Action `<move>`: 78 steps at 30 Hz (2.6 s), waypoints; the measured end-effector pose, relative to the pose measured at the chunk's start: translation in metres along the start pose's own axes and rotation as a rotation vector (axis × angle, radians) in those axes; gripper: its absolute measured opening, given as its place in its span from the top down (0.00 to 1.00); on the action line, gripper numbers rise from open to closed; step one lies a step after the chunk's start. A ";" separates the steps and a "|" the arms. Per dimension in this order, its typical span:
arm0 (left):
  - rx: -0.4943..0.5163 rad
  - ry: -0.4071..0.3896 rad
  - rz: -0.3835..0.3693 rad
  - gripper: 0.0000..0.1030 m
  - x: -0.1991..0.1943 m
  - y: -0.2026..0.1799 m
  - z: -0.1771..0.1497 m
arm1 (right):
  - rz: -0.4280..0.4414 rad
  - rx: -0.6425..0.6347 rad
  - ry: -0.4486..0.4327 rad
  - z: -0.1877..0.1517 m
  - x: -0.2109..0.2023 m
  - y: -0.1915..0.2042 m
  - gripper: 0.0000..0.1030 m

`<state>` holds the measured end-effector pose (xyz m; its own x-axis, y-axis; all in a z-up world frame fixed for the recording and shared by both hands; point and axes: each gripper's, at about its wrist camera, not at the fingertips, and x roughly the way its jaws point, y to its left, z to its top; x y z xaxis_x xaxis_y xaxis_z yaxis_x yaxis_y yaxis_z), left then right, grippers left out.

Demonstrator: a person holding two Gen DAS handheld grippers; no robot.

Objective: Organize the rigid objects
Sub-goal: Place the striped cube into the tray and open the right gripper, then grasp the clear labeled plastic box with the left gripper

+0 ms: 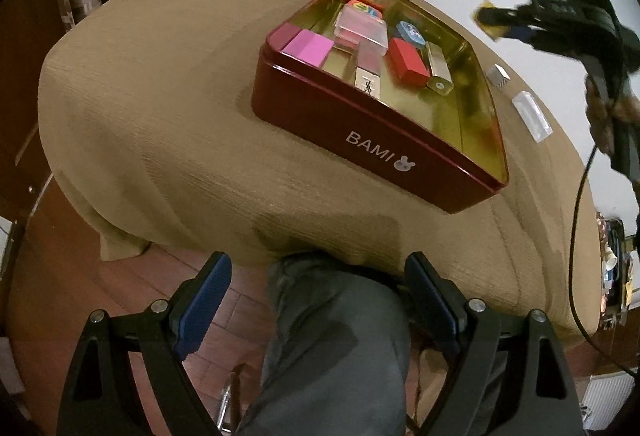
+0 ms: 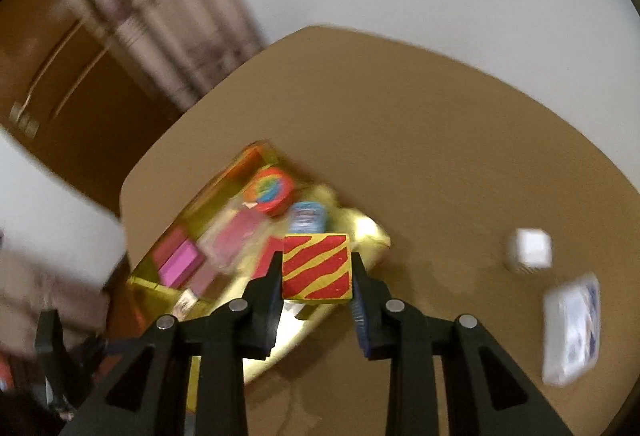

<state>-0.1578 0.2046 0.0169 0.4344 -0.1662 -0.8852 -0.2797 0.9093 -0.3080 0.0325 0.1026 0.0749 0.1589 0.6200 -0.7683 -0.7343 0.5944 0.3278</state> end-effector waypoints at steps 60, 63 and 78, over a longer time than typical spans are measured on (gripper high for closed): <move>0.444 -0.071 -0.057 0.14 -0.017 -0.215 0.078 | -0.609 0.515 -0.305 -0.292 -0.117 -0.204 0.50; 0.476 -0.095 -0.036 0.14 -0.005 -0.237 0.096 | -0.565 0.541 -0.355 -0.297 -0.125 -0.206 0.46; 0.309 0.134 -0.111 0.14 0.098 -0.346 0.157 | -0.412 0.594 -0.429 -0.315 -0.140 -0.218 0.34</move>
<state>0.1162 -0.0660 0.0916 0.3259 -0.3009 -0.8962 0.0439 0.9518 -0.3036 -0.0373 -0.2753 -0.0618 0.6634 0.3641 -0.6537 -0.1124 0.9122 0.3940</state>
